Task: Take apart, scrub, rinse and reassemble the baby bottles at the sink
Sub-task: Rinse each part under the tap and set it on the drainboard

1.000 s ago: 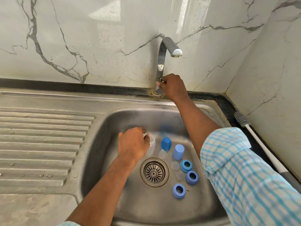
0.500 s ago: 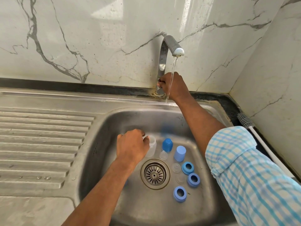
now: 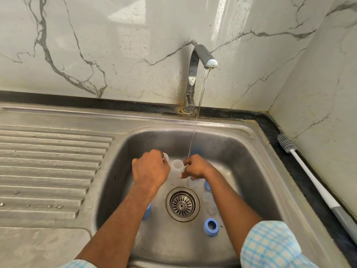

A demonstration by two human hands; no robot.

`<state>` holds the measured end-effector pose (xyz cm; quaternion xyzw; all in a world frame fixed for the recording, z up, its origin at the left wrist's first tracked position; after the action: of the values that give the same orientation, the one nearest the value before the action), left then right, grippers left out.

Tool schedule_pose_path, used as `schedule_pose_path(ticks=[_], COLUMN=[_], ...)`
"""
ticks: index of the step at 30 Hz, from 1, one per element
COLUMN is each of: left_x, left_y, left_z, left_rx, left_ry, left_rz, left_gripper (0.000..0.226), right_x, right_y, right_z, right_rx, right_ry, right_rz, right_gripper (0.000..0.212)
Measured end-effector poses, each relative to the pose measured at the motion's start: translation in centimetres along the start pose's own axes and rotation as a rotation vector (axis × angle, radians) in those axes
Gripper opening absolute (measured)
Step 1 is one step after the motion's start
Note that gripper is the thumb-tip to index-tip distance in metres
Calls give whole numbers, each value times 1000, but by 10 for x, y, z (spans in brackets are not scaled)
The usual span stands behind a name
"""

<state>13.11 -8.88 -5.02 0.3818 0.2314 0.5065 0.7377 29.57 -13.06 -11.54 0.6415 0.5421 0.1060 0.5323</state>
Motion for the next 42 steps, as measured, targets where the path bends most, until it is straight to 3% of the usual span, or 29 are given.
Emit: schedule_pose_path(ticks=[3, 5, 9, 14, 22, 27, 32, 35, 37, 39, 42], left_x=[1, 1, 1, -1, -7, -3, 4, 7, 7, 7, 7], left_y=[0, -1, -1, -2, -10, -13, -23, -22, -18, -14, -12], left_z=[0, 0, 1, 7, 17, 15, 16, 17, 17, 14, 14], left_rx=[1, -2, -5, 34, 12, 2, 18, 26, 29, 30, 39], left_ry=[-11, -19, -27, -55, -123, -141, -160, -162, -152, -138, -127], left_rz=[6, -1, 0, -39, -70, -62, -116, -87, -63, -55, -38], left_gripper=[23, 23, 23, 23, 21, 17, 37, 32, 25, 19, 12], right_x=[9, 14, 13, -3, -27, -35, -36, -40, -45, -47, -47], right_y=[-16, -21, -21, 4, 31, 36, 42, 48, 57, 60, 54], right_z=[-8, -10, -6, 9, -2, -18, -14, -11, -16, -17, -11], right_rx=[25, -1, -2, 124, 241, 259, 191, 180, 269, 304, 120], right_ry=[-21, -16, -30, -68, 24, 89, 40, -5, 88, 140, 41], right_rz=[12, 108, 247, 359, 486, 494, 514, 593, 624, 524, 440], right_gripper=[61, 63, 43, 32, 31, 32, 30, 36, 37, 36, 33])
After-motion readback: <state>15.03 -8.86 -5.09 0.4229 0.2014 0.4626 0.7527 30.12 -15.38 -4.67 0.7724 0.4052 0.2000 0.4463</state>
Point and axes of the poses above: each hand's wrist, its own x-axis towards the middle knuckle, its own y-axis out of the back of the hand, z = x × y, the point moved 5 cm from there along x, towards the middle knuckle, and after that the axes turned 14 degrees about -x, right-handed, at the moved point
